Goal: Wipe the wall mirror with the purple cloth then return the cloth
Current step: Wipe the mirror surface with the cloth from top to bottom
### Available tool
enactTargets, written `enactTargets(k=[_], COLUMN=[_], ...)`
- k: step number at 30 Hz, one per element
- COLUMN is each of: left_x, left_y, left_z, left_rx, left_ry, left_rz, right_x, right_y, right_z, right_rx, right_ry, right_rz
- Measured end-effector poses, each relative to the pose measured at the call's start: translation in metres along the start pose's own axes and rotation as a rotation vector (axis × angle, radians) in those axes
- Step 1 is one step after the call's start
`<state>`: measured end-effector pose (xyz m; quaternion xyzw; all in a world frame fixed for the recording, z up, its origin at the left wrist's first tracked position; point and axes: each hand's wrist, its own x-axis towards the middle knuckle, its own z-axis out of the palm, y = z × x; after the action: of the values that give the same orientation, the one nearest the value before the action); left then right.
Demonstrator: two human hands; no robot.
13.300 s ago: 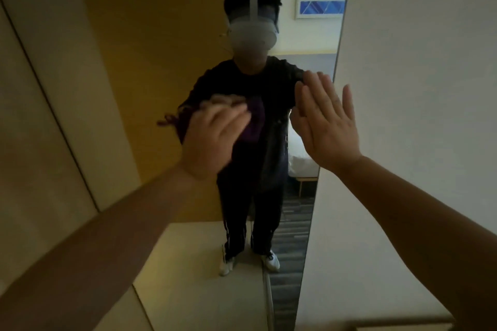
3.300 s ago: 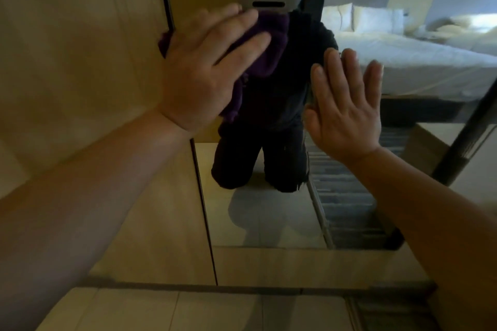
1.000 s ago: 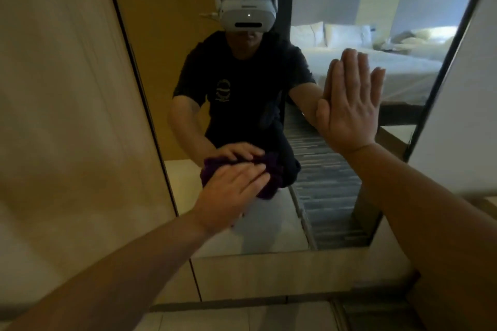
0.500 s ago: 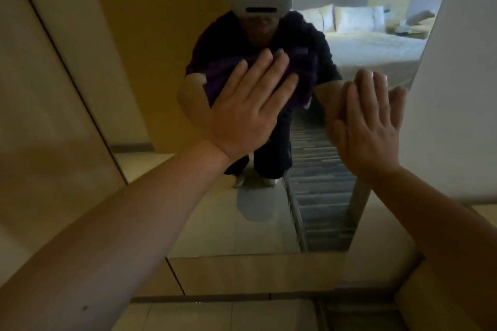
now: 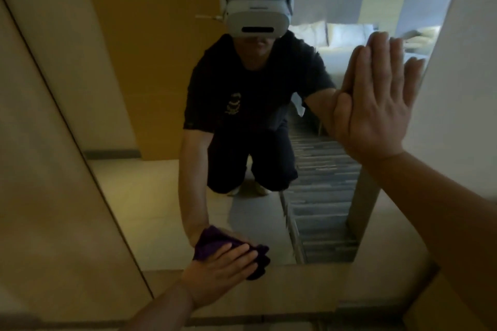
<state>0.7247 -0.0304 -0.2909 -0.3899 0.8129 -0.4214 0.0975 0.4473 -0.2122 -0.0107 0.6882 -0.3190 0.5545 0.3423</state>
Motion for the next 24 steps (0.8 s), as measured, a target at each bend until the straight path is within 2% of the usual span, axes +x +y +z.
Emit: enactTargets(k=[2,5,7,8,10,12,13,15,18,21,24], left_x=[0.005,0.034,0.074,0.093,0.129,0.159,0.169,0.195,0.213,0.202,0.169], left_y=[-0.005,-0.043,-0.096,-0.122,-0.171,-0.218,-0.236,-0.27,-0.271,-0.23,-0.15], left_z=[-0.017,-0.059,-0.095,-0.117,-0.17,-0.222,-0.246,-0.263,-0.253,-0.211,-0.144], left_rx=[-0.105,-0.274,-0.413,-0.487,-0.402,-0.276,-0.194,-0.072,0.043,0.102,0.068], left_ry=[-0.011,0.15,0.38,0.495,0.619,0.743,0.763,0.702,0.666,0.695,0.536], left_rz=[-0.007,-0.137,-0.121,-0.169,-0.418,-0.567,-0.604,-0.624,-0.631,-0.473,-0.229], right_x=[0.001,0.003,0.006,0.008,0.01,0.013,0.015,0.019,0.019,0.013,0.01], right_y=[-0.001,-0.001,0.0,0.002,0.011,0.024,0.031,0.04,0.045,0.05,0.052], right_z=[-0.004,-0.016,-0.03,-0.038,-0.057,-0.071,-0.073,-0.07,-0.054,-0.035,-0.02], right_rx=[0.004,0.039,0.072,0.094,0.151,0.169,0.141,0.057,0.01,0.031,0.059], right_ry=[-0.034,-0.134,-0.247,-0.299,-0.361,-0.367,-0.369,-0.374,-0.336,-0.188,-0.066], right_rz=[0.016,0.032,0.023,0.01,-0.01,0.024,0.053,0.076,0.04,0.0,-0.01])
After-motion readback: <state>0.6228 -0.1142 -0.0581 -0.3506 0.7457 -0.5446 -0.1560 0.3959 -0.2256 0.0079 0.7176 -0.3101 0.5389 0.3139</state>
